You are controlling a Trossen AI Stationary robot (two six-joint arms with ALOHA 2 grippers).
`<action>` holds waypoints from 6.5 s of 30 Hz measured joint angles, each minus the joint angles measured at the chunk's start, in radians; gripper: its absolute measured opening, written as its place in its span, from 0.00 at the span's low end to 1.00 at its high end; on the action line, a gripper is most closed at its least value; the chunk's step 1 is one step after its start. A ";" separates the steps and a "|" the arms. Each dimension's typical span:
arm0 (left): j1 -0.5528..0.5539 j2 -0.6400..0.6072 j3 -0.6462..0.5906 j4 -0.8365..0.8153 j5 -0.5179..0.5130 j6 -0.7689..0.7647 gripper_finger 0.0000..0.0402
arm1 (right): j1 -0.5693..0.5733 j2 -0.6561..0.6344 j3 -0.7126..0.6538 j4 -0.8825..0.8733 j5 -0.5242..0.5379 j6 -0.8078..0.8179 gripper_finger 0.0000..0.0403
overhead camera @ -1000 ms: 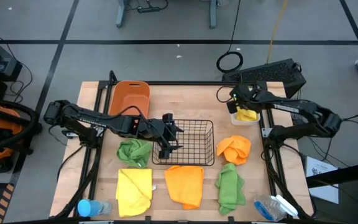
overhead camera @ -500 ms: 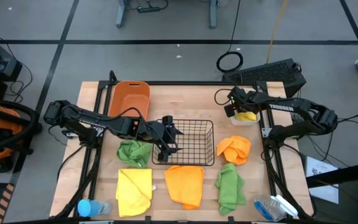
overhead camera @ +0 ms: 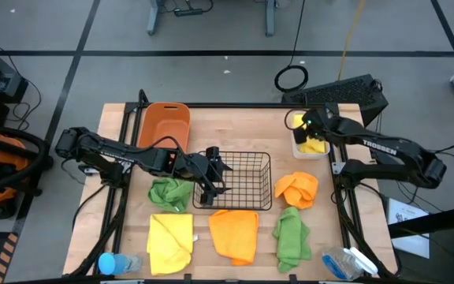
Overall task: Sort microfiber towel by color & place in baskets
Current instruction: Put the top yellow microfiber towel into the white bin, then put the yellow microfiber towel into the white bin
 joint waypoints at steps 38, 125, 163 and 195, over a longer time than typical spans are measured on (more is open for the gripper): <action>0.000 0.000 0.000 0.003 0.000 -0.002 0.74 | -0.101 0.244 0.000 0.138 -0.019 -0.059 0.00; -0.599 0.055 0.007 -0.474 -0.103 -1.085 0.74 | 1.073 0.195 0.000 0.769 0.069 -0.086 0.00; -0.780 0.174 -0.007 -0.886 -0.095 -1.598 0.81 | 1.157 0.299 0.000 1.044 0.064 -0.199 0.00; -0.764 0.169 -0.306 -0.671 -0.064 -1.852 0.77 | 1.188 0.299 0.000 1.046 0.068 -0.206 0.00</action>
